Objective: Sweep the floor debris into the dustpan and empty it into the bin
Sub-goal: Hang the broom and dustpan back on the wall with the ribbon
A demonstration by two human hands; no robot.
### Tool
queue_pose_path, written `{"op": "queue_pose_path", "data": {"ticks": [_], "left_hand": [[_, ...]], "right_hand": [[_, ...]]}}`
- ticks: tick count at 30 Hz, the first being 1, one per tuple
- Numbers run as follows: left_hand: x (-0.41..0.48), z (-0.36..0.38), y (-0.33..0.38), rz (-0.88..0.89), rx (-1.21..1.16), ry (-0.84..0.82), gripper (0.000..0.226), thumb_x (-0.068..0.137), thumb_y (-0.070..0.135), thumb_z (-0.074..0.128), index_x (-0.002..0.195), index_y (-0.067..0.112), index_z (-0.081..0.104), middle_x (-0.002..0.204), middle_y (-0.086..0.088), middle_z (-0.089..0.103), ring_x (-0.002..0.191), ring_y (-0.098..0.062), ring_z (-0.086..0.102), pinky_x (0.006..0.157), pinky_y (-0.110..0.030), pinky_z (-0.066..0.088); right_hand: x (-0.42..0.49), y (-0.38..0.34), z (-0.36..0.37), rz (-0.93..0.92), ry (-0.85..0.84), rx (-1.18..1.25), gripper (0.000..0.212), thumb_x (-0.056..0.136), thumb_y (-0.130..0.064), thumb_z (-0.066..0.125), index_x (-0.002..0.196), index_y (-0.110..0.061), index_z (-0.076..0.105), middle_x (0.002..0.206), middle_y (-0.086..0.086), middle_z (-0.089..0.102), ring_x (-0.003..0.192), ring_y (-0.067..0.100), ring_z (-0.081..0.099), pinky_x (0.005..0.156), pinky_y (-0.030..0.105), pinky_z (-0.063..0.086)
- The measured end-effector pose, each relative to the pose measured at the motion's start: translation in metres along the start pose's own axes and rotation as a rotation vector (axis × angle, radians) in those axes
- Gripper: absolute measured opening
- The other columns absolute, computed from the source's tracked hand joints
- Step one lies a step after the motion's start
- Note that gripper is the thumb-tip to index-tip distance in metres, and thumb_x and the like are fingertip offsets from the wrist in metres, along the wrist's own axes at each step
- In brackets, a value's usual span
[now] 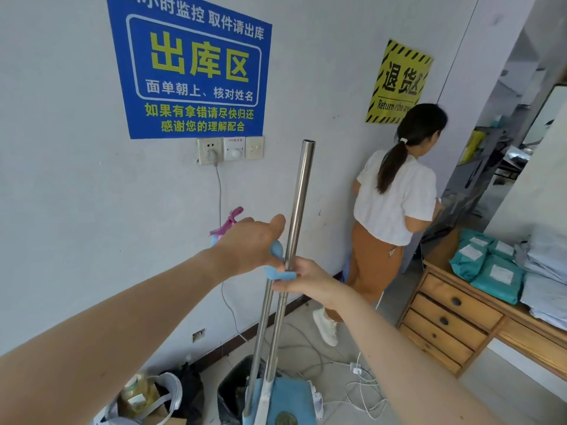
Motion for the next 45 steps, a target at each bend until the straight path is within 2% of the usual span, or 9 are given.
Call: {"op": "queue_pose_path", "data": {"ticks": [4,7,9,12,16,23,34,40,45], "left_hand": [[0.024,0.002,0.014,0.123,0.038,0.037,0.048,0.073,0.051,0.069,0.088,0.02,0.037,0.069,-0.001,0.061,0.074,-0.025,0.054,0.066,-0.023,0.03],[0.042,-0.006,0.015,0.115,0.105,0.077,0.047,0.082,0.063,0.048,0.092,0.017,0.043,0.078,0.001,0.064,0.082,-0.02,0.058,0.107,-0.036,0.025],[0.057,-0.014,0.006,-0.003,0.107,0.275,0.054,0.084,0.068,0.031,0.093,0.018,0.048,0.089,0.001,0.062,0.096,-0.019,0.054,0.111,-0.044,0.015],[0.076,-0.025,-0.015,-0.442,-0.009,0.435,0.061,0.079,0.068,0.036,0.109,0.017,0.052,0.113,-0.007,0.059,0.112,-0.029,0.048,0.101,-0.046,0.028],[0.097,-0.016,-0.03,-0.802,-0.566,-0.266,0.062,0.076,0.059,0.06,0.105,0.005,0.058,0.09,-0.01,0.07,0.08,-0.023,0.067,0.07,-0.025,0.053],[0.171,0.006,-0.052,-0.549,-1.047,-0.35,0.012,0.083,0.008,0.06,0.091,0.01,0.07,0.094,-0.006,0.073,0.083,-0.012,0.07,0.071,-0.027,0.057],[0.297,0.016,-0.074,-0.34,-1.309,0.038,0.021,0.095,0.011,0.052,0.081,0.012,0.067,0.08,0.0,0.066,0.067,-0.008,0.067,0.065,-0.025,0.057],[0.363,0.034,-0.071,-0.443,-1.253,0.041,0.029,0.083,-0.009,0.042,0.083,0.004,0.068,0.078,0.003,0.066,0.046,-0.007,0.052,0.056,-0.02,0.047],[0.428,0.049,-0.062,-0.491,-1.224,0.186,0.035,0.082,-0.014,0.034,0.081,0.005,0.064,0.065,-0.005,0.057,0.037,-0.007,0.049,0.048,-0.017,0.051]], "right_hand": [[0.013,-0.012,-0.02,-0.08,0.064,0.016,0.015,0.072,-0.021,0.084,0.081,-0.028,0.075,0.086,-0.008,0.073,0.092,0.003,0.069,0.081,0.011,0.048],[0.017,-0.009,-0.04,-0.116,0.053,0.041,0.014,0.073,-0.015,0.084,0.083,-0.018,0.075,0.088,0.001,0.073,0.09,0.013,0.07,0.082,0.023,0.054],[0.018,-0.002,-0.054,-0.109,0.063,0.058,0.021,0.074,-0.012,0.083,0.093,-0.009,0.073,0.091,0.007,0.073,0.089,0.016,0.069,0.082,0.029,0.053],[0.02,0.007,-0.076,-0.08,0.075,0.089,0.023,0.077,-0.009,0.08,0.097,-0.004,0.072,0.093,0.01,0.072,0.082,0.011,0.068,0.074,0.022,0.053],[0.03,0.006,-0.102,-0.089,0.043,0.131,0.021,0.079,-0.005,0.078,0.098,-0.004,0.07,0.1,0.018,0.071,0.089,0.017,0.069,0.072,0.02,0.053],[0.065,0.008,-0.151,-0.107,0.045,0.16,0.017,0.082,-0.003,0.074,0.098,-0.003,0.069,0.102,0.019,0.072,0.094,0.023,0.069,0.074,0.024,0.055],[0.132,0.006,-0.245,-0.105,0.073,0.186,0.038,0.073,-0.015,0.081,0.105,0.0,0.068,0.111,0.022,0.068,0.104,0.026,0.067,0.081,0.026,0.053],[0.166,0.023,-0.302,-0.084,0.241,0.053,0.038,0.082,-0.016,0.076,0.119,-0.014,0.067,0.118,-0.002,0.07,0.115,0.015,0.062,0.103,0.029,0.045],[0.199,0.034,-0.366,-0.099,0.457,0.143,0.033,0.083,-0.017,0.075,0.114,-0.013,0.064,0.113,0.01,0.069,0.098,0.013,0.067,0.075,0.017,0.054]]}}
Point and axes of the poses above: each hand's wrist, its own x-axis towards the middle knuckle, its own z-axis out of the palm, y = z × x, the point moved 1 cm from there along x, towards the middle knuckle
